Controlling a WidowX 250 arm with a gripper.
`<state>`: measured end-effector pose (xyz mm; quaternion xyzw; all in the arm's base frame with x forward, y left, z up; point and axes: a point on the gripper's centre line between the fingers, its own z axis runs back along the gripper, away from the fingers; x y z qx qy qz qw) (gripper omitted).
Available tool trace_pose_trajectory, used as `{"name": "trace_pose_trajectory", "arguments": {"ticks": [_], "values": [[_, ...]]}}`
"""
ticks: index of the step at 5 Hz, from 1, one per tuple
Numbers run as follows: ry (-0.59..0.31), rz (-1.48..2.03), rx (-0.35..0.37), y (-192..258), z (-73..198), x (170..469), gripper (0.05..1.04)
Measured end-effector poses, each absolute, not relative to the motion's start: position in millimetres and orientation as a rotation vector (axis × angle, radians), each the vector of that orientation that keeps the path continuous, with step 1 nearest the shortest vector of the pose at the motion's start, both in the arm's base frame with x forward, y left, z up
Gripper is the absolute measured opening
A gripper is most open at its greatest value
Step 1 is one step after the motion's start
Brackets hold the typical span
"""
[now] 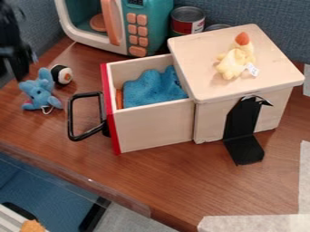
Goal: Place the blue elephant inside the drawer.
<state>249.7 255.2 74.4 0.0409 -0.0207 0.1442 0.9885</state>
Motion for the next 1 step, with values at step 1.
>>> {"name": "trace_pose_trajectory", "arguments": {"ticks": [1], "values": [[-0.074,0.310,0.061,254.3,92.1,261.5,0.991]]}}
